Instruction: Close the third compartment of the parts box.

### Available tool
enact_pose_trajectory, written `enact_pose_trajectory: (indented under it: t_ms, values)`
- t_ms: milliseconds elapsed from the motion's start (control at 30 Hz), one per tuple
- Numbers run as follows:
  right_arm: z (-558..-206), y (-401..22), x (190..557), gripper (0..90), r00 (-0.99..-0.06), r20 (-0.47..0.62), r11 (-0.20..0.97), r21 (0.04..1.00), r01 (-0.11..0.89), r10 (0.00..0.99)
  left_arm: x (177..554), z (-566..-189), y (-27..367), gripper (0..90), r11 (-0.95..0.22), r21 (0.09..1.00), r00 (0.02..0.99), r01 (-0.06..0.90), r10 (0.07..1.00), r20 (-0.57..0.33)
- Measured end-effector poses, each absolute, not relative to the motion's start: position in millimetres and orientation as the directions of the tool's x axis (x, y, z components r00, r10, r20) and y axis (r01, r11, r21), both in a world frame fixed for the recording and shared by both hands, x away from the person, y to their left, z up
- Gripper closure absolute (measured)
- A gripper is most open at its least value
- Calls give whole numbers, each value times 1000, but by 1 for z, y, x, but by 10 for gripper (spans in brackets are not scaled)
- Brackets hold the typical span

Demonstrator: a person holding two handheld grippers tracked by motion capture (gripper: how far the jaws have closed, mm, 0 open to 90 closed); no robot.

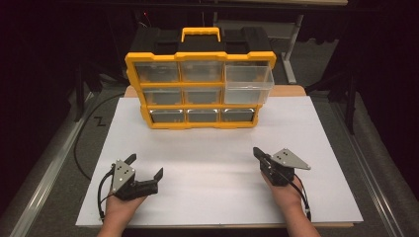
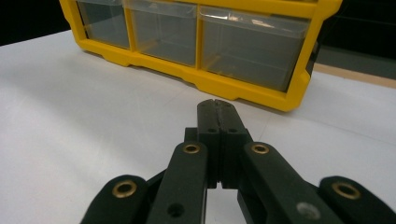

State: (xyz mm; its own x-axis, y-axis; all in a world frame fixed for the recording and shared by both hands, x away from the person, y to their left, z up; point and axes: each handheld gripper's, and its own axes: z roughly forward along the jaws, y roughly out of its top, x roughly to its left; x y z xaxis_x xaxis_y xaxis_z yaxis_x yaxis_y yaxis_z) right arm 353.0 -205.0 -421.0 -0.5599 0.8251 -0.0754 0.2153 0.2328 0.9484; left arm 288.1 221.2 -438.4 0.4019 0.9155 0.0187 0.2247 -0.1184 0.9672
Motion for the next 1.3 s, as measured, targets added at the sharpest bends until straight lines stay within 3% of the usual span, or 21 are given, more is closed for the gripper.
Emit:
enact_pose_trajectory:
  t_ms: [400, 1300]
  values:
    - [-417, -187, 357, 900, -545, -120, 266, 943, 198, 830, 288, -438, 221, 3, -140, 966, 423, 218, 905, 35]
    - [-362, -169, 377, 900, -526, -68, 167, 976, 142, 848, 291, -440, 222, 3, -139, 969, 426, 205, 904, 39]
